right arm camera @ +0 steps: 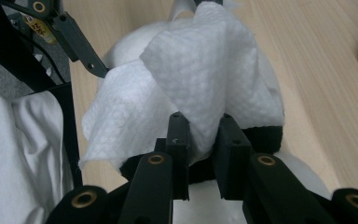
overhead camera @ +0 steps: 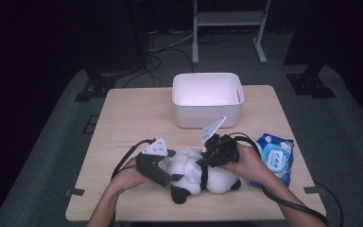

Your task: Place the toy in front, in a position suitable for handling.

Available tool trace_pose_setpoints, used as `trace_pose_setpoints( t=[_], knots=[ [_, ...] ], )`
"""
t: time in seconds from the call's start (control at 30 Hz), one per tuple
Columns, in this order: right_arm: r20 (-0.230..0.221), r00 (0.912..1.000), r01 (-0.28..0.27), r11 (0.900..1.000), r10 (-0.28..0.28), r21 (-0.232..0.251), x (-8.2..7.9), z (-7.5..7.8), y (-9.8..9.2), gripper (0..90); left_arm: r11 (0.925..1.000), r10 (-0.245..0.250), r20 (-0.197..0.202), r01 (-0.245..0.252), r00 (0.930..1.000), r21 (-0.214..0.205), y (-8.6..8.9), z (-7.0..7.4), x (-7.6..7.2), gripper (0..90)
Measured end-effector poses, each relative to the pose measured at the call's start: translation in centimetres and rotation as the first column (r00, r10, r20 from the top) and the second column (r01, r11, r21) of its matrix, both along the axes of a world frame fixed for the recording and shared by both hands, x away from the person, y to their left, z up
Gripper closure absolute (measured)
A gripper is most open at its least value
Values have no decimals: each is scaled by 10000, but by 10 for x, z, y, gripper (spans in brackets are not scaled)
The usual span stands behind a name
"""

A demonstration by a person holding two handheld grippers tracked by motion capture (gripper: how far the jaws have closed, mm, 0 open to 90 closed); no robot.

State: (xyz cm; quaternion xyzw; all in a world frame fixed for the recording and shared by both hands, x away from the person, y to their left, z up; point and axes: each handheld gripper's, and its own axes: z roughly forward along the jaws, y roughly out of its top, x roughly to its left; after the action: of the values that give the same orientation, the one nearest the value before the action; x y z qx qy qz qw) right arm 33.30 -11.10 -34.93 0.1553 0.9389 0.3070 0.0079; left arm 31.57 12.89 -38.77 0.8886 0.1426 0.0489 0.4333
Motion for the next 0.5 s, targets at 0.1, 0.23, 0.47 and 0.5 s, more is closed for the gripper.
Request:
trace_pose_setpoints(
  t=[0.1, 0.23, 0.47, 0.5],
  knots=[
    [-21, 10000, -86, 9999, 86, 146, -2, -1, 0, 765, 10000, 41, 30, -41, 10000, 19, -1, 0, 0, 117],
    [47, 9997, -235, 9996, 234, 141, -5, -1, 4, 745, 9999, 117, -10, -117, 9999, -15, -2, -1, 1, 119],
    [246, 9990, -373, 9991, 369, 184, -8, -4, 9, 610, 9998, 192, -48, -191, 9998, 33, -3, -4, 2, 119],
    [352, 9987, -369, 9991, 363, 188, -9, -6, 11, 595, 9997, 237, -66, -237, 9997, 6, -4, -5, 2, 119]
  ],
)
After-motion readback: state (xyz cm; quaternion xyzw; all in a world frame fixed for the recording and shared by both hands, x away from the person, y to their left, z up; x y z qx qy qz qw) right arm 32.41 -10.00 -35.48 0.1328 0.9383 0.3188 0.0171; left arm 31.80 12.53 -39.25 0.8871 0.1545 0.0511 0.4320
